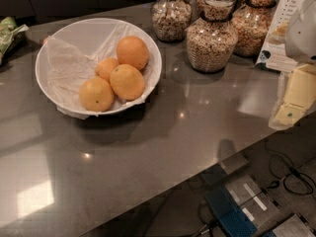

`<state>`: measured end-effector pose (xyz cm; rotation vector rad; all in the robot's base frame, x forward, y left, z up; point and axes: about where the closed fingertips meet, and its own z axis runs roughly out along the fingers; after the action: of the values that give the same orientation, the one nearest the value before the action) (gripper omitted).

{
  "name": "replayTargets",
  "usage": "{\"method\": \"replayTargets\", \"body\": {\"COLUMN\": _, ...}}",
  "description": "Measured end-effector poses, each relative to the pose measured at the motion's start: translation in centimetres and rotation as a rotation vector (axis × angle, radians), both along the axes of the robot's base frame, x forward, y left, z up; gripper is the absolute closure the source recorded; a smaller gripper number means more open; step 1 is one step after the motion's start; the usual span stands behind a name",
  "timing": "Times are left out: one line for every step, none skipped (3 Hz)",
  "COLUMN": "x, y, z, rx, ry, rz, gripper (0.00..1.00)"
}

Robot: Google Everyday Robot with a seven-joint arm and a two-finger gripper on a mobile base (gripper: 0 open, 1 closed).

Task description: Pick orange from white bowl

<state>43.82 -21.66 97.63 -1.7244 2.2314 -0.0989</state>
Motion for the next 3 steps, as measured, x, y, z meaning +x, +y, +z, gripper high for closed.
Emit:
{"method": "replayTargets", "body": {"x": 0.0, "y": 0.0, "z": 0.0, "rx": 0.000, "ry": 0.000, "rz": 0.000, "gripper": 0.00}}
{"method": "replayTargets", "body": {"x": 0.4, "y": 0.7, "z": -0.1, "rx": 0.004, "ry": -0.010, "rz": 0.013, "gripper": 0.00}}
{"method": "replayTargets", "body": {"x": 2.2, "y": 2.8, "z": -0.6, "rx": 0.041, "ry": -0.045, "rz": 0.054, "gripper": 0.00}}
